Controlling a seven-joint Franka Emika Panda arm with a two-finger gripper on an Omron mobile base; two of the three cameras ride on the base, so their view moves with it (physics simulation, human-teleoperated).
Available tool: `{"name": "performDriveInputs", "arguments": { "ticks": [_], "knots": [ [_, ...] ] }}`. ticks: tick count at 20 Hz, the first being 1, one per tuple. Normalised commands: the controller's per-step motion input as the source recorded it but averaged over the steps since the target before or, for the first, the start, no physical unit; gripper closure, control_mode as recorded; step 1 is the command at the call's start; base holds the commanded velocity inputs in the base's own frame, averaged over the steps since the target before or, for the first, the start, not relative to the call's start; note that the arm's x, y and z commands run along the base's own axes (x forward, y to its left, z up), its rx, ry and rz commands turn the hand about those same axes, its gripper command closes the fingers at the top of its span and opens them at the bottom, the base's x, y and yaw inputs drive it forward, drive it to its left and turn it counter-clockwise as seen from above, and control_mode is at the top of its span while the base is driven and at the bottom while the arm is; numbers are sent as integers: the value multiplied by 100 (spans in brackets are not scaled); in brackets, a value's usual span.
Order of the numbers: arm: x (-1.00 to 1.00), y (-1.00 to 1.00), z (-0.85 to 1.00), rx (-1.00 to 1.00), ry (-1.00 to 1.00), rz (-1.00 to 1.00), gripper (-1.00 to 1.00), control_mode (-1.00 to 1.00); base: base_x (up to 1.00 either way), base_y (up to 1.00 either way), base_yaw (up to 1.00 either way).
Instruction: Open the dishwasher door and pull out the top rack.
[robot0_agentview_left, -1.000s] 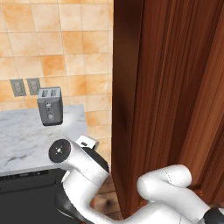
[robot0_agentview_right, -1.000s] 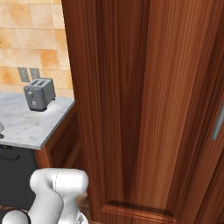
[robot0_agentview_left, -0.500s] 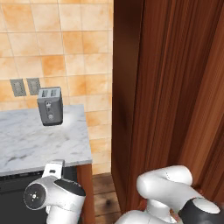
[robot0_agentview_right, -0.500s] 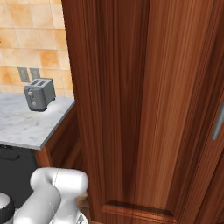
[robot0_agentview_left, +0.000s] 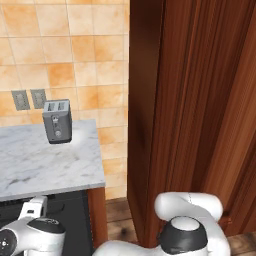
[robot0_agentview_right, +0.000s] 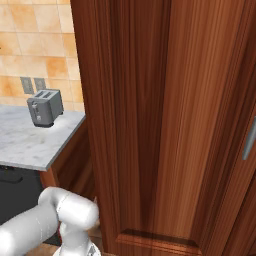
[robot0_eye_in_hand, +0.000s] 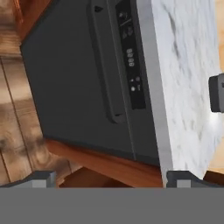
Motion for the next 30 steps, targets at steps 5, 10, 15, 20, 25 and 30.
{"name": "performDriveInputs", "arguments": {
  "ticks": [5,10,15,20,25,30],
  "knots": [
    [20,48,-63,-1,-3,-22,-100,-100,0,0,0],
    [31,29,-43,0,-9,-11,-100,-100,0,0,0],
    [18,-4,-63,0,-21,1,-100,-100,0,0,0],
    [56,-12,-41,0,-4,1,-100,-100,0,0,0],
    [75,0,-20,0,0,0,-100,-100,0,0,0],
    [49,-1,-69,0,0,0,-100,-100,0,0,0]
  ]
}}
